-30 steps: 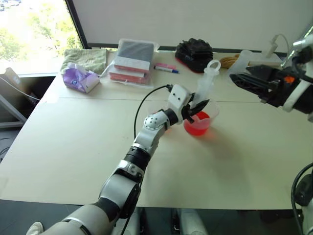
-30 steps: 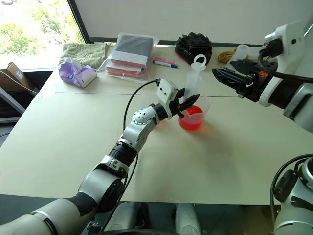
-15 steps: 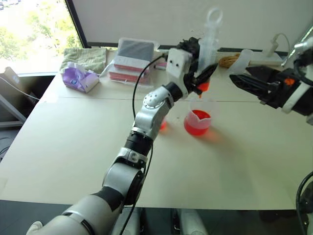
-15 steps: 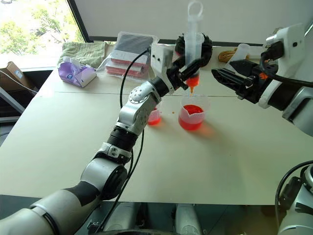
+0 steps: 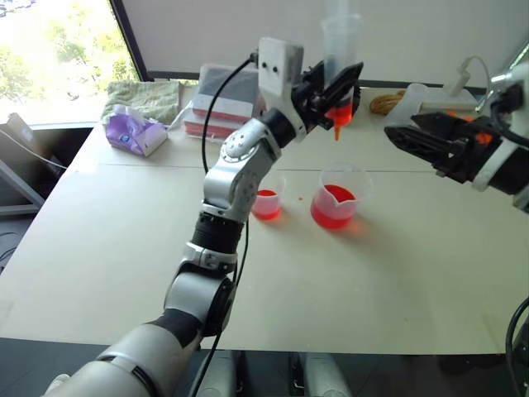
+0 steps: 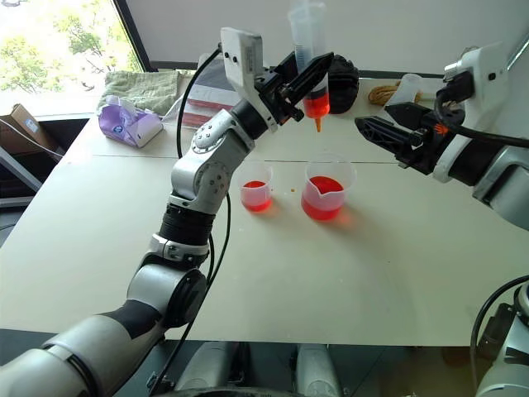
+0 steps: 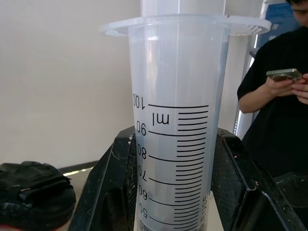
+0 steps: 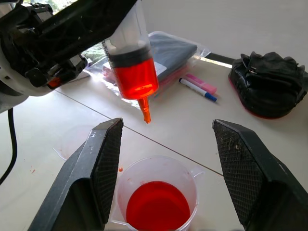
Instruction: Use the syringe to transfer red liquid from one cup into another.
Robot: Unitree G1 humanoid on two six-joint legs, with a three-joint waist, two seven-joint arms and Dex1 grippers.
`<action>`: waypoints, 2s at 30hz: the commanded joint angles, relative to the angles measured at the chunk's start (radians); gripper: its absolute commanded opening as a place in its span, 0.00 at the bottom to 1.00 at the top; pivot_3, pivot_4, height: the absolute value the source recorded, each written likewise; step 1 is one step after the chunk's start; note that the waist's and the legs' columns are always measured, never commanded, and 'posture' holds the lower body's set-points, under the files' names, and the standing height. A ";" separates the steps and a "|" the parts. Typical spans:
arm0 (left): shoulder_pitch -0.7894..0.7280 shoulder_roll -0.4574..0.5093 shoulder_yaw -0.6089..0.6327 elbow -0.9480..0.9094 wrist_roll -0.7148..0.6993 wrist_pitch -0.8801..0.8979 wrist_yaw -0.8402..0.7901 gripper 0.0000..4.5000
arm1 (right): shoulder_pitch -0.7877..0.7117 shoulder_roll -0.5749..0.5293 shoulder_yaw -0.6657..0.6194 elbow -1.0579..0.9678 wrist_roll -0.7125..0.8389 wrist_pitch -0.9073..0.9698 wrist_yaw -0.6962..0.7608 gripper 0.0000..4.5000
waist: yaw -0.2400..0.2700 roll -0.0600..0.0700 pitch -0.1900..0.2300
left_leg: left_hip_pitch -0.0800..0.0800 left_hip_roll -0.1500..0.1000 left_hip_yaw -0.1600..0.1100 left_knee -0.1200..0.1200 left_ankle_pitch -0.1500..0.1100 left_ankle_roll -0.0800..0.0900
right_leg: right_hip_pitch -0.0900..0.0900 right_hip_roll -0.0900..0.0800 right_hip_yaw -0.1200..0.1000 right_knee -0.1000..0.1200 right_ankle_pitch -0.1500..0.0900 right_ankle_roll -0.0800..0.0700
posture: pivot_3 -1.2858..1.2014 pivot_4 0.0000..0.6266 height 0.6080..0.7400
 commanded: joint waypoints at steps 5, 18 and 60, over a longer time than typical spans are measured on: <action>0.099 0.119 -0.004 -0.106 0.042 -0.003 -0.008 0.34 | -0.028 -0.005 0.039 -0.006 0.023 -0.058 0.005 0.68 | 0.005 0.000 0.000 | 0.000 0.000 0.000 0.000 0.001 -0.001 | 0.000 0.000 0.000 0.000 0.000 0.000 | 0.52 0.24 1.00; 0.271 0.136 -0.041 -0.130 0.098 -0.076 -0.019 0.34 | -0.156 0.083 0.221 0.012 0.033 -0.108 -0.023 0.68 | 0.001 0.000 0.000 | 0.000 0.000 0.000 0.001 0.000 -0.001 | 0.001 -0.001 0.000 0.000 0.000 0.000 | 0.52 0.24 1.00; 0.434 0.216 -0.081 -0.263 0.129 -0.068 -0.038 0.34 | -0.462 0.594 0.437 0.282 -0.417 -0.165 -0.154 0.39 | -0.006 0.002 -0.001 | 0.001 0.000 0.001 0.001 0.001 -0.001 | 0.000 -0.001 0.000 0.002 0.001 0.000 | 0.52 0.24 1.00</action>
